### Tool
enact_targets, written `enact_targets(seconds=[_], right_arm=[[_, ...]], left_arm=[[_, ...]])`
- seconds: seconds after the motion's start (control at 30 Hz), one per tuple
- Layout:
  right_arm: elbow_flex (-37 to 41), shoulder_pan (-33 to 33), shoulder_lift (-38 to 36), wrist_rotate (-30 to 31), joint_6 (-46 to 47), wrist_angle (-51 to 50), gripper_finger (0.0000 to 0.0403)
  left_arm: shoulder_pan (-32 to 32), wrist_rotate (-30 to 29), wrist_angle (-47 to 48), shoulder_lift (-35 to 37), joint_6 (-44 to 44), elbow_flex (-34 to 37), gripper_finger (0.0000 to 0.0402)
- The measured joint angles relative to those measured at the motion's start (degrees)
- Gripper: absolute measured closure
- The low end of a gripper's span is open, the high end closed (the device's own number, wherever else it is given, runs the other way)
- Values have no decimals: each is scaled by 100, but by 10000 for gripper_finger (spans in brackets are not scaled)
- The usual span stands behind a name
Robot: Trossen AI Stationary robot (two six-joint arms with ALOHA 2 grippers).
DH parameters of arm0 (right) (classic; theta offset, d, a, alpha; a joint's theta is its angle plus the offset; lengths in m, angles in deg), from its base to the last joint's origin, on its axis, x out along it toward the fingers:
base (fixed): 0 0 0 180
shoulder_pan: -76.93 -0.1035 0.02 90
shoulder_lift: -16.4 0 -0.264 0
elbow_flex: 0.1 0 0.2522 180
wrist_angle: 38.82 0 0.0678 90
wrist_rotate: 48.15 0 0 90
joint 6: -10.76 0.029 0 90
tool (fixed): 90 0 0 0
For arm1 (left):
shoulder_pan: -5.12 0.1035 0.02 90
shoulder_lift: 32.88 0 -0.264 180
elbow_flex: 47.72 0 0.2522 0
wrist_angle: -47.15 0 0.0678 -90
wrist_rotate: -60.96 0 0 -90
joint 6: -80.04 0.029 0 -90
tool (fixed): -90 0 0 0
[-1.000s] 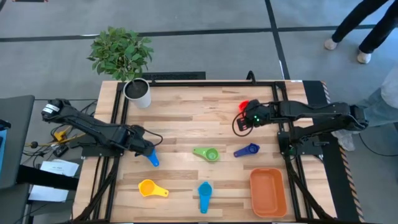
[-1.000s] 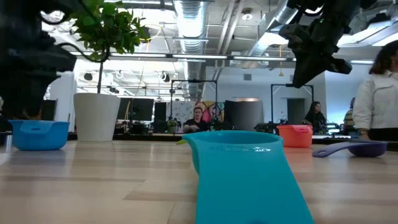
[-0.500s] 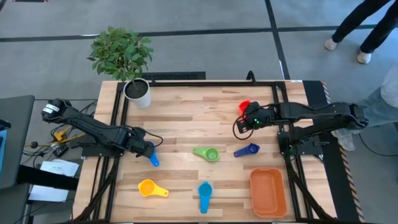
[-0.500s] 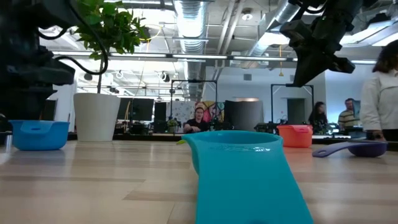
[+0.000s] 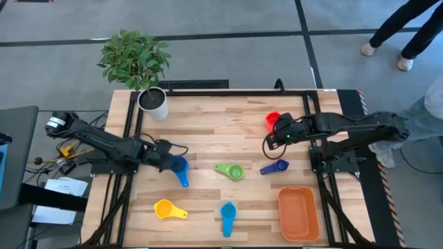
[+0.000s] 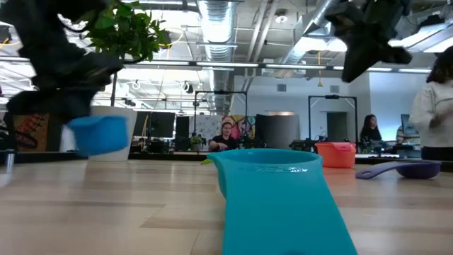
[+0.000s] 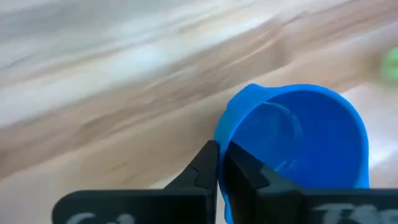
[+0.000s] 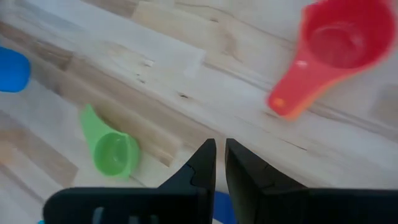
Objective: Nest measuring cups in basket
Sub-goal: Stack the top light blue measuring cup on top of the red measuring cup
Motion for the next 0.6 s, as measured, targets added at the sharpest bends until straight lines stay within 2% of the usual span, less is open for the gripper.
enact_targets(seconds=[0.33,0.53,0.6], right_arm=[[-777,-693,-4,561,1081,-2171,343],[-781,-1187,-3,553,1930,-2898,347],[-781,-1332,-2,529,2052,-2965,350]], left_arm=[[600,-503,-1638,-4,600,-2,400],[975,-658,-2535,-168,892,-34,401],[1066,-662,-2567,-307,996,-158,401]])
